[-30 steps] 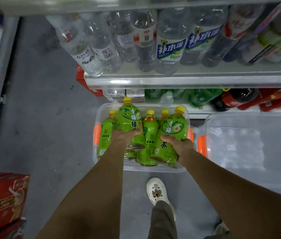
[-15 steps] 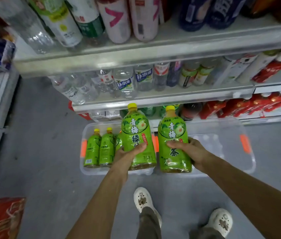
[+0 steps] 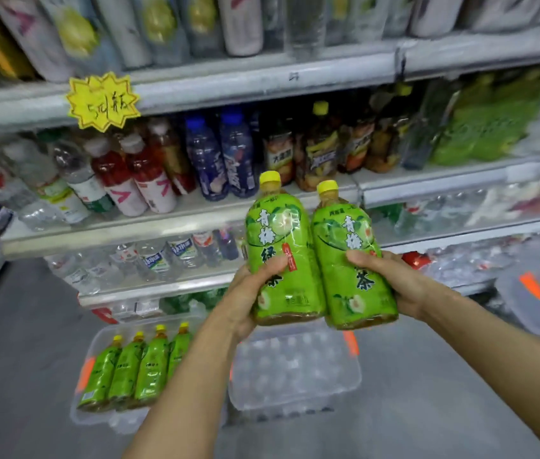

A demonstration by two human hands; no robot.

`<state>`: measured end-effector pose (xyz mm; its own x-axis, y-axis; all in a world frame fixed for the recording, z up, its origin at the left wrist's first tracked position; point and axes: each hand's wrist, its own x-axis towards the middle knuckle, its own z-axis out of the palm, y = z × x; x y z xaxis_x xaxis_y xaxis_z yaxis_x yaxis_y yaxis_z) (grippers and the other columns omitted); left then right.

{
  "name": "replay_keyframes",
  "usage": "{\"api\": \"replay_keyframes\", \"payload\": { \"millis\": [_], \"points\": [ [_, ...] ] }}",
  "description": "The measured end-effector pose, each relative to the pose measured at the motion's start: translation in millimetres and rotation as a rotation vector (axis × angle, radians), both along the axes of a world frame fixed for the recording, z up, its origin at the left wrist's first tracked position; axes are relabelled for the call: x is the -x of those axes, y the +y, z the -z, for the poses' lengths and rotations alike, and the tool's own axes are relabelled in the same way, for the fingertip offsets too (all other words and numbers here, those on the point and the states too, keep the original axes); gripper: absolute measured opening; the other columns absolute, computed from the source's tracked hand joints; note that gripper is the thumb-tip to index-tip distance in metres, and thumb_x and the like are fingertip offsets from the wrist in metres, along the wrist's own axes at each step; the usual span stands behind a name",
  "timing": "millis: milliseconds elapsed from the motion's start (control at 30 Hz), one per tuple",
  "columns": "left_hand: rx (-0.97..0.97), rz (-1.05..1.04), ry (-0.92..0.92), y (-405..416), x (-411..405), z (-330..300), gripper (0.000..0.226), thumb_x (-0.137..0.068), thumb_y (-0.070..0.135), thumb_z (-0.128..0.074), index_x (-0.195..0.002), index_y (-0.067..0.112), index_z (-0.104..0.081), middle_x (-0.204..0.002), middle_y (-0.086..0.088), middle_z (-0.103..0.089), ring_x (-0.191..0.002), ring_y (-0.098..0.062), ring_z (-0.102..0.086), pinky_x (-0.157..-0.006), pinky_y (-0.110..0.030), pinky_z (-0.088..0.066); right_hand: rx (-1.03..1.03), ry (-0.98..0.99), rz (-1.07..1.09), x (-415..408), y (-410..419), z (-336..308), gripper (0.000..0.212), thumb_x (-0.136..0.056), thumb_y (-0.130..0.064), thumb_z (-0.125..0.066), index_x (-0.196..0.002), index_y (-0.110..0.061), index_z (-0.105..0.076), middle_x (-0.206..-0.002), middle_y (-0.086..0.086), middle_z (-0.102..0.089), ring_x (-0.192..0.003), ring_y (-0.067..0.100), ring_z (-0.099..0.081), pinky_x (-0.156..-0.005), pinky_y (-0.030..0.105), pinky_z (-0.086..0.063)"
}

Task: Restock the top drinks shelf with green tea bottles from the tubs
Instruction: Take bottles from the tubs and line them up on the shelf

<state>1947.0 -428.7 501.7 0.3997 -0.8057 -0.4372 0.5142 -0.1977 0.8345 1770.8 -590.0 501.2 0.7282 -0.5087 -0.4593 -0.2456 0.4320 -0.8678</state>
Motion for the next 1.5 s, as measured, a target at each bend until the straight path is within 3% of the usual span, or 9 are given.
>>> {"api": "replay_keyframes", "payload": {
  "millis": [100,233,400,567,767,867,1033,1267,1500],
  "points": [
    [0.022,-0.050,-0.093,-47,40,-36,0.114,-0.024,0.064,-0.096,-0.123,0.018,-0.064,-0.114,-0.010,-0.075,-0.103,-0.029,-0.073,-0.083,-0.049,-0.061,0.064,-0.021,0.104,41,-33,-38,0.082,-0.048,-0.039,-0.090,-0.119,-0.006,-0.065,-0.099,0.015,-0.076,-0.083,0.027,-0.075,-0.069,0.040,-0.062],
    [0.108,-0.042,-0.205,-99,83,-82,0.051,-0.069,0.038,-0.087,-0.107,0.021,-0.059,-0.080,0.005,-0.079,-0.078,-0.014,-0.076,-0.075,-0.039,-0.063,0.188,-0.095,0.215,87,-73,-88,0.080,-0.048,-0.041,-0.089,-0.117,-0.007,-0.066,-0.100,0.015,-0.076,-0.086,0.029,-0.075,-0.073,0.042,-0.061],
    [0.237,-0.001,-0.299,-155,115,-130,0.088,-0.048,0.048,-0.088,-0.126,0.016,-0.065,-0.109,-0.011,-0.076,-0.101,-0.033,-0.073,-0.086,-0.056,-0.059,0.282,-0.206,0.346,132,-122,-138,0.076,-0.048,-0.040,-0.085,-0.114,-0.007,-0.067,-0.098,0.016,-0.076,-0.082,0.029,-0.074,-0.069,0.040,-0.060],
    [0.318,-0.026,-0.462,-218,139,-168,0.085,-0.044,0.057,-0.089,-0.118,0.023,-0.062,-0.106,-0.005,-0.077,-0.100,-0.036,-0.072,-0.087,-0.070,-0.052,0.378,-0.321,0.380,163,-175,-184,0.065,-0.056,-0.034,-0.082,-0.115,-0.009,-0.067,-0.103,0.015,-0.075,-0.088,0.028,-0.074,-0.070,0.040,-0.061],
    [0.450,-0.040,-0.563,-298,158,-214,0.085,-0.042,0.062,-0.085,-0.116,0.029,-0.060,-0.104,0.001,-0.077,-0.094,-0.028,-0.074,-0.075,-0.046,-0.060,0.524,-0.396,0.404,182,-248,-236,0.046,-0.066,-0.029,-0.074,-0.107,-0.006,-0.069,-0.096,0.016,-0.076,-0.081,0.028,-0.074,-0.066,0.039,-0.061],
    [0.505,-0.053,-0.596,-332,162,-235,0.084,-0.049,0.054,-0.092,-0.120,0.027,-0.058,-0.105,0.001,-0.075,-0.080,-0.007,-0.073,-0.059,-0.025,-0.055,0.570,-0.421,0.390,183,-283,-261,0.044,-0.064,-0.031,-0.077,-0.101,-0.007,-0.070,-0.090,0.013,-0.076,-0.076,0.025,-0.074,-0.061,0.036,-0.060],
    [0.574,-0.131,-0.606,-371,163,-265,0.090,-0.043,0.059,-0.087,-0.121,0.023,-0.059,-0.104,-0.001,-0.076,-0.098,-0.036,-0.072,-0.081,-0.068,-0.055,0.645,-0.479,0.338,173,-329,-296,0.055,-0.062,-0.036,-0.080,-0.108,-0.008,-0.068,-0.098,0.013,-0.076,-0.084,0.027,-0.074,-0.068,0.040,-0.061],
    [0.607,-0.236,-0.620,-400,153,-300,0.086,-0.041,0.056,-0.088,-0.116,0.023,-0.060,-0.102,-0.004,-0.077,-0.103,-0.040,-0.070,-0.085,-0.072,-0.051,0.707,-0.540,0.271,149,-374,-355,0.044,-0.069,-0.038,-0.078,-0.102,-0.011,-0.070,-0.094,0.010,-0.077,-0.081,0.024,-0.075,-0.064,0.036,-0.060],
    [0.624,-0.362,-0.630,-423,142,-326,0.086,-0.043,0.056,-0.091,-0.116,0.023,-0.062,-0.106,-0.006,-0.076,-0.100,-0.043,-0.070,-0.084,-0.067,-0.055,0.827,-0.671,0.267,109,-422,-431,0.069,-0.062,-0.039,-0.089,-0.122,-0.014,-0.063,-0.103,0.006,-0.076,-0.094,0.023,-0.074,-0.075,0.042,-0.061]
  ]
}}
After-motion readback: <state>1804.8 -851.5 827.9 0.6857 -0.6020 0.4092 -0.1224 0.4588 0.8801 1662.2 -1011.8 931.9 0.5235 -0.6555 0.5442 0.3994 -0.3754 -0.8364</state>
